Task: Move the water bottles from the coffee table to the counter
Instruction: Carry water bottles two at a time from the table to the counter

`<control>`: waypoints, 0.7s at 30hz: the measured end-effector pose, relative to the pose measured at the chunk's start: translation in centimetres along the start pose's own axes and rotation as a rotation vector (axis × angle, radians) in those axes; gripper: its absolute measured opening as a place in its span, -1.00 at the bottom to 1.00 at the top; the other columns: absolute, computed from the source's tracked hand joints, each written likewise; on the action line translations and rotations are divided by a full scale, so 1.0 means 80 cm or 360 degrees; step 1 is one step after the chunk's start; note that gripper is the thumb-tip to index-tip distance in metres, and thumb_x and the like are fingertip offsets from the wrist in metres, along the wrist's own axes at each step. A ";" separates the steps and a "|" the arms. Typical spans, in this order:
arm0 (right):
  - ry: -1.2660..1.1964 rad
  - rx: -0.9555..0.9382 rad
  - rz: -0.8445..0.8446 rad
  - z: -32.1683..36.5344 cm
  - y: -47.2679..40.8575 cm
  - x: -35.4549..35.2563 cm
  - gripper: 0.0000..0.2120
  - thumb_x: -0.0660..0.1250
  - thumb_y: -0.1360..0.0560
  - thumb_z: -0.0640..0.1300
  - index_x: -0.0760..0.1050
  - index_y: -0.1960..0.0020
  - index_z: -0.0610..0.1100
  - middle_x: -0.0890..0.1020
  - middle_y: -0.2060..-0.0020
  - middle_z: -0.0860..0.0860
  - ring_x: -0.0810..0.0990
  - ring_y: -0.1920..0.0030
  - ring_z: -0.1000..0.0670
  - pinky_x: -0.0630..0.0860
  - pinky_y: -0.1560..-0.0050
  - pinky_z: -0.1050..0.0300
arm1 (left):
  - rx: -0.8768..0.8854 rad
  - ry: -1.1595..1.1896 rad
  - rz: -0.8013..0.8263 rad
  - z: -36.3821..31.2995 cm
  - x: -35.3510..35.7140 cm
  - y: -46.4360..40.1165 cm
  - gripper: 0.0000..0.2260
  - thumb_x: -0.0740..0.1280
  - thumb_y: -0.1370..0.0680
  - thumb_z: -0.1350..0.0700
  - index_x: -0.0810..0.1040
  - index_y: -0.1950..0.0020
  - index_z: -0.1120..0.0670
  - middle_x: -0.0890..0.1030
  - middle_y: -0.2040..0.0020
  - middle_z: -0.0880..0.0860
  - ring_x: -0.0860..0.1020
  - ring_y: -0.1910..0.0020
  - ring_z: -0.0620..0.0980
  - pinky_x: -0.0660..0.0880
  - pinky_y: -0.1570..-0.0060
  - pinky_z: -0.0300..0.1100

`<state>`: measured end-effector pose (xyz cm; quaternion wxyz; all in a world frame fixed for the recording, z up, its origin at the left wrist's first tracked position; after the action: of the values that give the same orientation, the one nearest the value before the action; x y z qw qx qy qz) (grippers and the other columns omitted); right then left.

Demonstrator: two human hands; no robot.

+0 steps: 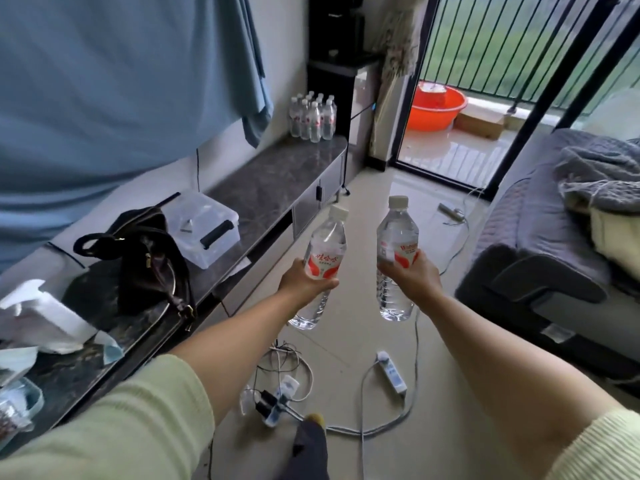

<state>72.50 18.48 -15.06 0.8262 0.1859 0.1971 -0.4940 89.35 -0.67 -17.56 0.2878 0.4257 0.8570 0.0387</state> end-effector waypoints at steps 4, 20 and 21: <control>0.0000 0.0054 0.0017 -0.011 -0.058 0.000 -0.51 0.48 -0.34 0.17 0.48 -0.15 -0.04 0.64 0.10 0.02 0.60 0.13 0.04 0.44 0.24 0.19 | -0.0004 -0.0041 0.0051 -0.023 0.011 -0.064 -0.45 0.53 -0.36 -0.08 0.47 -0.26 0.10 0.61 -0.10 0.06 0.59 -0.08 0.06 0.53 -0.13 -0.05; -0.0066 0.0143 -0.0043 0.021 -0.288 -0.011 -0.49 0.47 -0.32 0.16 0.48 -0.17 -0.06 0.64 0.06 -0.02 0.60 0.08 -0.01 0.44 0.19 0.17 | 0.0112 0.0057 0.0052 -0.136 -0.006 -0.294 -0.63 0.55 -0.35 0.03 0.60 -0.10 0.11 0.68 0.00 0.08 0.63 0.00 0.06 0.53 -0.17 0.01; -0.0070 0.0140 -0.0028 0.022 -0.302 -0.010 -0.50 0.47 -0.32 0.16 0.49 -0.16 -0.06 0.65 0.06 -0.02 0.61 0.08 -0.01 0.46 0.20 0.17 | 0.0112 0.0063 0.0055 -0.141 -0.003 -0.306 -0.65 0.55 -0.36 0.04 0.61 -0.09 0.10 0.68 0.00 0.08 0.63 0.00 0.05 0.53 -0.15 -0.02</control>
<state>50.90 7.50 -15.89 0.8169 0.2093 0.1585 -0.5135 66.21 -14.42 -15.70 0.2550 0.4496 0.8558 0.0219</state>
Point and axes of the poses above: each hand's wrist, its own y-axis away from the middle knuckle, its own x-axis out of the palm, z = x × y, the point moved 10 cm from there along -y, towards the middle knuckle
